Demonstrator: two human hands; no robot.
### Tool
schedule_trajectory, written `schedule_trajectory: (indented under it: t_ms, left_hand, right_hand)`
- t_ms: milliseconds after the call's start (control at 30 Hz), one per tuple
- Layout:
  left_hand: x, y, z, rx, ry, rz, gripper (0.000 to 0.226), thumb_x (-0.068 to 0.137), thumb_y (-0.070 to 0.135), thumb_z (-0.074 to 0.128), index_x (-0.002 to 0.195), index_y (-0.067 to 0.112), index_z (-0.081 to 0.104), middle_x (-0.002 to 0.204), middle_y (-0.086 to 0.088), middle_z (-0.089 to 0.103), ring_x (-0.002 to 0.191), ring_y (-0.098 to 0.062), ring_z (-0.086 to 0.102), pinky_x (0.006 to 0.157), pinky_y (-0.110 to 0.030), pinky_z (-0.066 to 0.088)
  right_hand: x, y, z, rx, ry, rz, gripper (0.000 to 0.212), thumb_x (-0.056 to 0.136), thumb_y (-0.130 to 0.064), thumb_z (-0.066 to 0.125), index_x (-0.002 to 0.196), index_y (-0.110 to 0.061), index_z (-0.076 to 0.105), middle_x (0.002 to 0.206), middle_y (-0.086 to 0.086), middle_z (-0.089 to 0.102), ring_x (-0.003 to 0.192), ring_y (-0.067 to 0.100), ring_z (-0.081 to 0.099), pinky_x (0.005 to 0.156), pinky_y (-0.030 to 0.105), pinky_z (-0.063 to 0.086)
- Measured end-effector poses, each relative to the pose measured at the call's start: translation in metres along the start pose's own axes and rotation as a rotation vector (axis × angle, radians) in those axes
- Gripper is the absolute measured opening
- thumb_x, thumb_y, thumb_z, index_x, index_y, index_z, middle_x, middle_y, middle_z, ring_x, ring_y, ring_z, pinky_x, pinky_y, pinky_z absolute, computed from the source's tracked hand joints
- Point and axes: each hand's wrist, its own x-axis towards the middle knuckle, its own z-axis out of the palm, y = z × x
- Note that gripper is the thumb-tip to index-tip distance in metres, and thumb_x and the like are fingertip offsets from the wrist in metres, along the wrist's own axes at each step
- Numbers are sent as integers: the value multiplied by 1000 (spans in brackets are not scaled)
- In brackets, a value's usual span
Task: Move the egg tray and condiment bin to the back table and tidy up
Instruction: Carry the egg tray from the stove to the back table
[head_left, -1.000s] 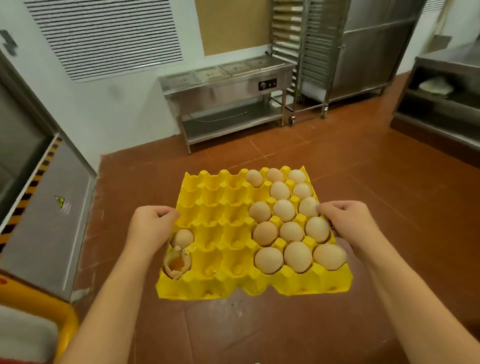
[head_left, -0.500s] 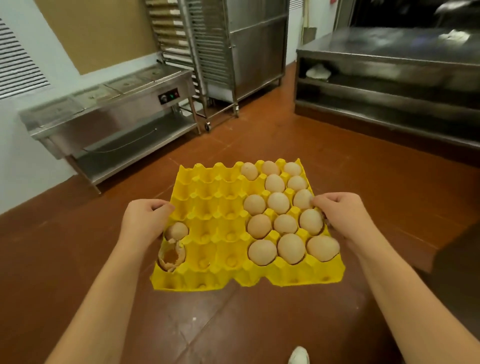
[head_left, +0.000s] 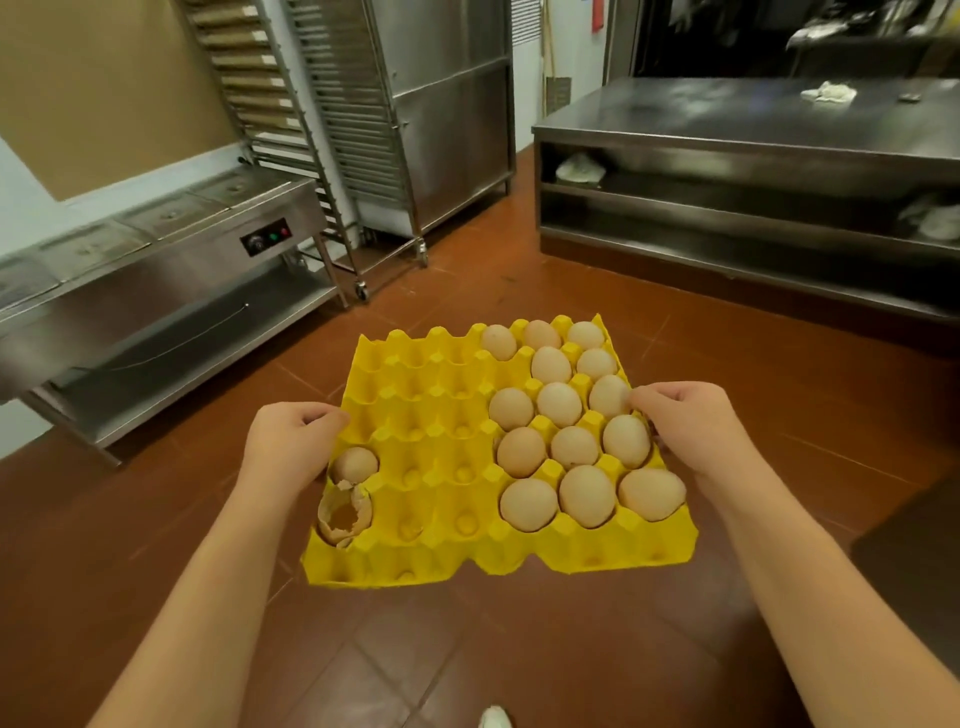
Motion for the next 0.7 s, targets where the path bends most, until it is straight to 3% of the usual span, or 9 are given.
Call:
schedule_trajectory:
  t_ms: [133,267,433,567,700]
  left_hand:
    - [63,19,19,-20,-18,48,15,92,22,63,82,28,74,77,2,69,73,-21,61,68,-36,54]
    - [129,47,34,-43,-64,91,12,92,23,63,89,25,75,84,10,65,82,-12,60,70,-34,51]
    - [200,94,65,-65,-158,125,13,92,20,63,93,20,76,86,2,69,86,-25,64,83,-49,56]
    - [243,130,104,-73,-214,168,12,91,19,63,91,21,76,81,-8,68,75,-24,59,81,-46,54]
    - [285,172,150,-66,-233,188,13,91,20,64,86,24,75,85,-12,72,76,-28,61,80,-47,55]
  right_hand:
    - [49,-10,6,-5,31,19,27,85,-27,66,60,-23,75,50,-7,54,50,12,46,52,29,41]
    - [93,-28,10,-2,82,25,26,88,-26,65,66,-19,76,63,3,62,58,15,51,57,33,44]
    - [147,-47,-2,22,171,43,25,90,-26,64,69,-21,77,58,-9,68,60,8,59,54,27,46]
    - [192,-48,-21,23,231,69,23,90,-26,62,73,-19,77,51,-12,64,46,-1,56,44,20,42]
    - [248,-40,-44,24,261,75,28,90,-25,61,67,-18,76,46,-13,59,44,-2,53,42,19,40]
